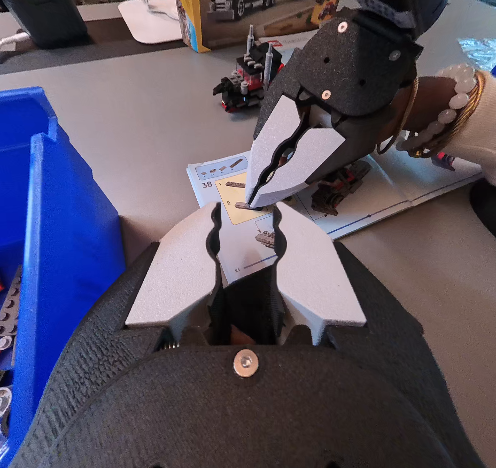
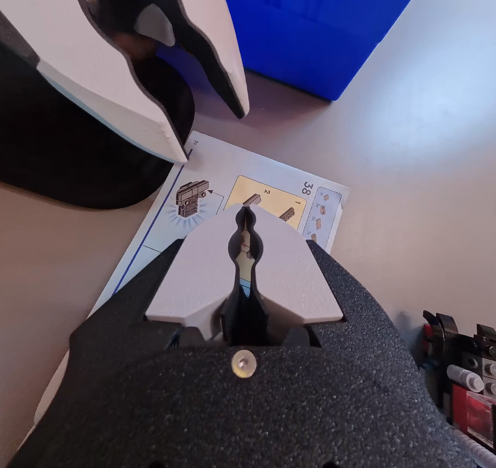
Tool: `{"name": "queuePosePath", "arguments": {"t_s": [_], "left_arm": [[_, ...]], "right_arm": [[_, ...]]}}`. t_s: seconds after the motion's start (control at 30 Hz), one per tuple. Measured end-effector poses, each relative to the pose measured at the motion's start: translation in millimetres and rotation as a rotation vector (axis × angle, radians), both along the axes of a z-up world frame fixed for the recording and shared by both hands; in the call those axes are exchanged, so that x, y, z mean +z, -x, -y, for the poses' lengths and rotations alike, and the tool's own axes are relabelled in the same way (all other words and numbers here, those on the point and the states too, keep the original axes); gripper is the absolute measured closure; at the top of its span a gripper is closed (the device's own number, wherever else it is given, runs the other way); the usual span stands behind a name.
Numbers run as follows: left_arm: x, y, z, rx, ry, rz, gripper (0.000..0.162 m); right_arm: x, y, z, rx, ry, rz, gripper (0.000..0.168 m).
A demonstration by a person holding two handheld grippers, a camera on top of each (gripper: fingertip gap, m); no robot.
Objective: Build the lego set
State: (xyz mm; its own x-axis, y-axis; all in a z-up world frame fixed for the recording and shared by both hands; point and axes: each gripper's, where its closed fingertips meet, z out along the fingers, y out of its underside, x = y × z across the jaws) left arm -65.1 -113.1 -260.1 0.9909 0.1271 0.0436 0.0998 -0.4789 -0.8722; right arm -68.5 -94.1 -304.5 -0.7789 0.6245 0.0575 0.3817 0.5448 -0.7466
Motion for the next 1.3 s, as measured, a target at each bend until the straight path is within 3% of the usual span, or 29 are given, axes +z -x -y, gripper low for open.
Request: {"name": "queuePosePath", "arguments": {"t_s": [0.17, 0.27, 0.43, 0.53, 0.63, 0.77, 0.93, 1.13, 1.3], "left_arm": [[-19.9, -5.9, 0.1, -0.043, 0.14, 0.029, 0.116], [-36.6, -11.3, 0.1, -0.089, 0.26, 0.09, 0.115], [-41.0, -5.3, -1.3, -0.056, 0.287, 0.15, 0.131], [-38.3, -6.3, -1.4, -0.065, 0.261, 0.159, 0.13], [-36.3, -6.4, -1.5, -0.066, 0.244, 0.159, 0.129], [-34.7, -5.6, -1.8, -0.061, 0.228, 0.16, 0.126], [-22.5, -3.8, -2.1, -0.052, 0.139, 0.125, 0.122], [-8.5, -1.5, 0.3, -0.039, 0.054, 0.162, 0.107], [-3.7, -4.7, -2.8, -0.051, 0.033, 0.204, 0.107]], "right_arm": [[13.3, -4.2, -2.9, -0.039, 0.061, 0.022, 0.16], [24.6, -26.6, -10.8, -0.112, 0.116, 0.13, 0.099], [14.7, -58.1, -8.1, -0.23, 0.073, 0.131, 0.083], [-2.8, -59.3, -11.9, -0.293, -0.008, 0.11, 0.091], [-1.6, -53.9, -15.3, -0.336, 0.028, 0.054, 0.106], [0.7, -56.6, -13.1, -0.315, 0.104, 0.06, 0.11], [3.6, -60.0, -14.5, -0.301, 0.15, 0.066, 0.137], [22.3, -59.5, -22.5, -0.35, 0.27, 0.01, 0.155], [39.5, -59.8, -33.4, -0.399, 0.336, -0.059, 0.158]]}}
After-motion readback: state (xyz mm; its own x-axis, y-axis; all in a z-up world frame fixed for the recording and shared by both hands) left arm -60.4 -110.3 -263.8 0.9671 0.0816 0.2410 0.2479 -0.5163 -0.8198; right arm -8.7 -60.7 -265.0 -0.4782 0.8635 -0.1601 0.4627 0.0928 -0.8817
